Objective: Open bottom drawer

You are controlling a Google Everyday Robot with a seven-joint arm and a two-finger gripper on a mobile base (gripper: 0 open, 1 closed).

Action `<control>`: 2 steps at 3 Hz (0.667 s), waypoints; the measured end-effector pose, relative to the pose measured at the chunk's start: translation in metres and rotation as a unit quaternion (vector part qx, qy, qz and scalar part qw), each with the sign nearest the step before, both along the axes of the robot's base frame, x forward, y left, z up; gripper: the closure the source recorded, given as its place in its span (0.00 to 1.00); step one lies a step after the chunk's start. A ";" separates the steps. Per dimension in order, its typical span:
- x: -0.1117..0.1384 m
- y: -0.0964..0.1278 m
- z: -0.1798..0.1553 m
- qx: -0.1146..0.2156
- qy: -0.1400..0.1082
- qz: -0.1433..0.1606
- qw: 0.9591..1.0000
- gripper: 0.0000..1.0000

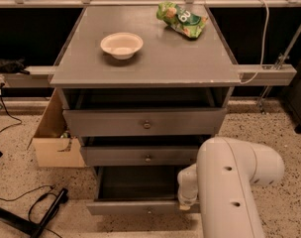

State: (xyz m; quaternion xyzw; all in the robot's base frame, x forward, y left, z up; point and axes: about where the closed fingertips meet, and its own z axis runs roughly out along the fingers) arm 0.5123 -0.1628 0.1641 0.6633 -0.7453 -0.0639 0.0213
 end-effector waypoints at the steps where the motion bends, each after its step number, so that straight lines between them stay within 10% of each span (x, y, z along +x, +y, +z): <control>1: 0.000 0.000 0.000 0.000 0.000 0.000 1.000 0.50; 2: 0.000 0.000 0.000 0.000 0.000 0.000 1.000 0.27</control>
Offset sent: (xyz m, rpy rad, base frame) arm 0.0000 0.0000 0.0000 0.0000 0.0000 0.0000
